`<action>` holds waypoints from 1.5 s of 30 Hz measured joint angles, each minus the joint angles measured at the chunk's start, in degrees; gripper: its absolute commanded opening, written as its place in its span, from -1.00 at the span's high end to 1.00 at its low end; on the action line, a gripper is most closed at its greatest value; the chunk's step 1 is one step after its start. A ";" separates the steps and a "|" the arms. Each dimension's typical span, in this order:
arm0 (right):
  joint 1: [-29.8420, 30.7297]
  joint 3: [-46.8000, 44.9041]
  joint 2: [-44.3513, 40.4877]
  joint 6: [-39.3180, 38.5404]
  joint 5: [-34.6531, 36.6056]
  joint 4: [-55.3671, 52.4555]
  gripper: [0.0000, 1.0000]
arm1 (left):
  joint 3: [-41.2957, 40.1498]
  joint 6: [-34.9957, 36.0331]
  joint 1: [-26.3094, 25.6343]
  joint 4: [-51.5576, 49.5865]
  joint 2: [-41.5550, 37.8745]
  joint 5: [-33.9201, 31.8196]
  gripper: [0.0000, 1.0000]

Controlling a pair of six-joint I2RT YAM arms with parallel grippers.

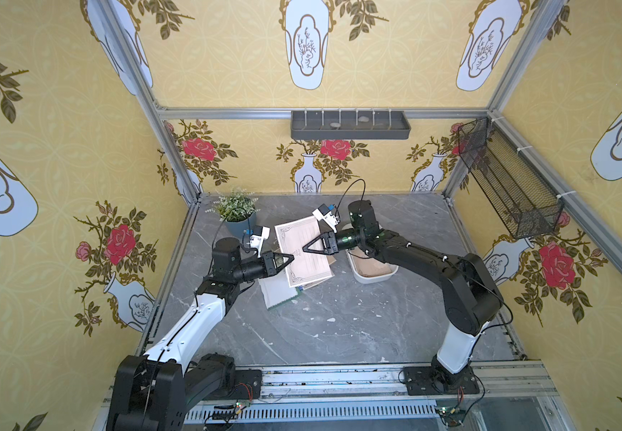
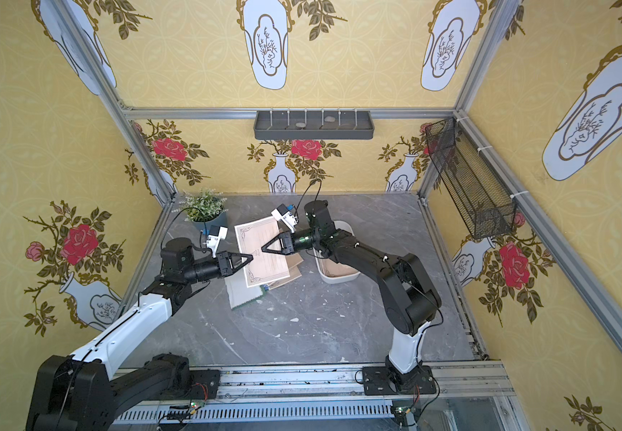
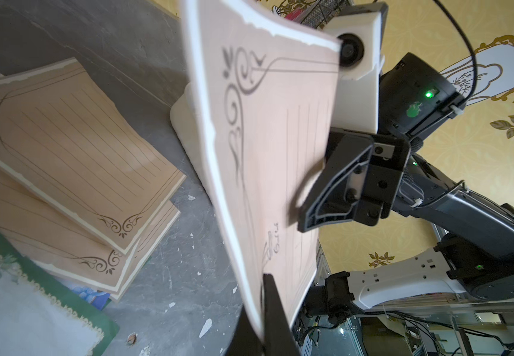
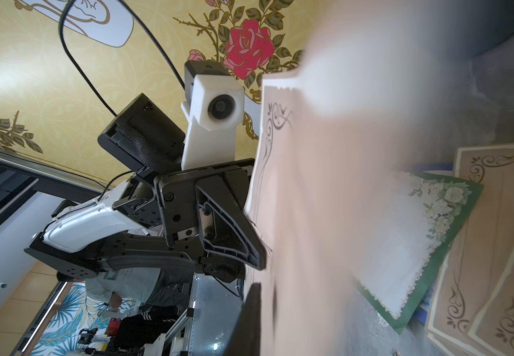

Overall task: Take out the stationery paper from the storage box
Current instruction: Place the stationery paper at the center of the board.

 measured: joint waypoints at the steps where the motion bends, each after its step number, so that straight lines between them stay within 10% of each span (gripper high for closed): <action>1: -0.02 -0.26 -0.28 -0.28 0.28 -0.26 -0.19 | 0.00 0.00 0.00 -0.20 0.00 -0.15 1.00; 3: -0.09 -0.85 -0.63 -0.76 0.68 -0.61 0.16 | 0.00 0.22 0.00 -0.48 0.00 -0.35 1.00; 5: -0.11 -1.40 -0.81 -1.14 0.83 -0.72 0.98 | 0.07 0.74 0.00 -0.72 -0.04 -0.55 1.00; 6: -0.07 -1.62 -0.87 -1.16 0.83 -0.76 1.00 | 0.11 0.90 0.00 -0.81 -0.07 -0.57 1.00; 10: 0.02 -2.73 -2.29 -1.79 1.88 -1.90 0.88 | 0.24 1.62 -0.02 -1.31 -0.28 -0.94 1.00; 12: 0.04 -3.02 -3.10 -2.08 2.14 -2.34 0.05 | 0.35 1.88 -0.07 -1.73 -0.37 -1.03 1.00; 13: 0.02 -3.04 -3.43 -2.14 2.21 -2.47 0.06 | 0.37 1.92 0.02 -1.92 -0.37 -1.29 1.00; 16: 0.00 -3.04 -4.07 -3.63 2.60 -2.93 1.00 | 0.46 2.12 0.02 -2.38 -0.37 -1.44 1.00; 18: -0.02 -3.28 -4.35 -3.74 3.02 -3.52 0.90 | 0.52 2.14 0.00 -2.62 -0.24 -1.46 1.00; 19: -0.02 -3.54 -4.44 -3.80 3.23 -3.76 0.30 | 0.52 2.16 0.00 -2.69 -0.15 -1.53 1.00; 20: -0.02 -3.69 -4.46 -3.85 3.37 -4.11 0.17 | 0.55 2.19 0.00 -2.82 -0.13 -1.60 1.00; 23: -0.02 -3.80 -4.44 -4.09 3.63 -5.22 1.00 | 0.55 2.34 0.00 -3.23 -0.07 -1.64 1.00; 25: 0.07 -3.80 -4.44 -4.79 3.65 -5.18 0.81 | 0.57 2.45 0.00 -3.45 -0.02 -1.75 1.00; 26: 0.13 -3.80 -4.44 -4.59 3.74 -5.29 0.17 | 0.61 2.54 0.00 -3.69 0.00 -1.88 1.00; 27: 0.13 -3.80 -4.44 -4.70 3.91 -5.57 0.15 | 0.66 2.58 0.00 -3.91 0.02 -1.86 1.00; 29: 0.11 -3.78 -4.44 -4.87 4.02 -6.34 1.00 | 0.68 2.84 0.00 -4.04 0.13 -2.16 1.00; 31: 0.11 -3.78 -4.44 -5.25 4.17 -6.86 1.00 | 0.83 2.97 0.00 -4.33 0.28 -2.36 1.00; 33: 0.13 -3.78 -4.48 -5.42 4.63 -7.45 0.36 | 0.94 2.99 0.00 -4.44 0.44 -2.47 1.00; 35: 0.13 -3.85 -4.55 -5.46 5.16 -8.17 1.00 | 0.98 3.08 0.00 -4.55 0.70 -2.51 1.00; 37: 0.13 -3.85 -4.55 -6.36 5.33 -8.37 1.00 | 0.98 3.21 0.00 -4.74 1.03 -2.67 1.00; 39: 0.24 -4.04 -4.68 -6.38 5.92 -8.85 0.31 | 0.98 3.39 0.00 -4.81 1.25 -2.69 1.00; 41: 0.22 -4.26 -4.79 -6.34 6.38 -9.70 1.00 | 1.03 3.41 0.00 -4.98 1.40 -2.73 1.00; 43: 0.24 -4.20 -4.76 -6.82 6.49 -9.99 1.00 | 1.25 3.43 0.00 -5.09 1.44 -2.80 1.00; 45: 0.50 -3.63 -4.74 -7.58 6.73 -11.30 0.48 | 1.40 3.50 0.00 -5.09 1.44 -2.89 1.00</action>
